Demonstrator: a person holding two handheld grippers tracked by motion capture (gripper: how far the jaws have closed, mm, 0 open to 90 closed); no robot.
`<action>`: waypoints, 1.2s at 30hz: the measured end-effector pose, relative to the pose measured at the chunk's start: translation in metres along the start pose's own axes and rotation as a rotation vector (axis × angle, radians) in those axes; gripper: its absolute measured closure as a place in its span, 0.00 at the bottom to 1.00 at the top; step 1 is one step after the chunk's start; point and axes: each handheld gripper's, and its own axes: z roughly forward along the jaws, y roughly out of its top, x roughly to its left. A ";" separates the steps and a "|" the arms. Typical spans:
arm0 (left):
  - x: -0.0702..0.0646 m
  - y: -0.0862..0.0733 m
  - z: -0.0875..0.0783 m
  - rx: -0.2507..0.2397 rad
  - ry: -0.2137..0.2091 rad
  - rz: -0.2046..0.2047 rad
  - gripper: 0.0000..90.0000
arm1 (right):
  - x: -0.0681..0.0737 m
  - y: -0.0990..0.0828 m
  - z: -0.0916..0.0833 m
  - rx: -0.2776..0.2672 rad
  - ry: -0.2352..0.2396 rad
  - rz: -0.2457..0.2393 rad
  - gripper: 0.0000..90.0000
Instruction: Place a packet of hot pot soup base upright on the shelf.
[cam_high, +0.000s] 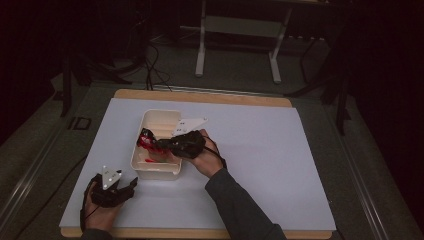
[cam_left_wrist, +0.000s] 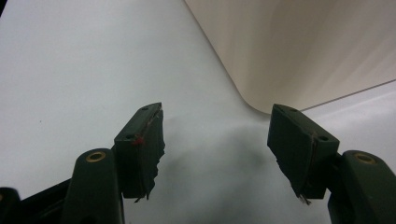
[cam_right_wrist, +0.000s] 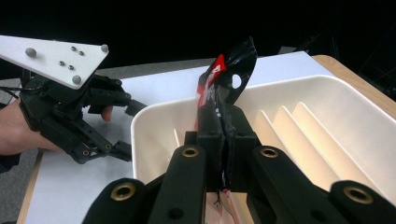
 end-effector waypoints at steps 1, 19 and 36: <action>0.000 0.000 0.000 -0.001 -0.001 -0.002 0.40 | 0.000 -0.001 0.000 -0.003 0.001 0.005 0.97; -0.001 0.000 0.000 -0.002 -0.001 -0.004 0.40 | 0.000 -0.027 0.006 0.031 0.025 0.034 0.96; -0.001 0.000 0.000 0.002 0.001 -0.001 0.40 | 0.003 -0.033 0.000 0.087 -0.018 0.030 0.71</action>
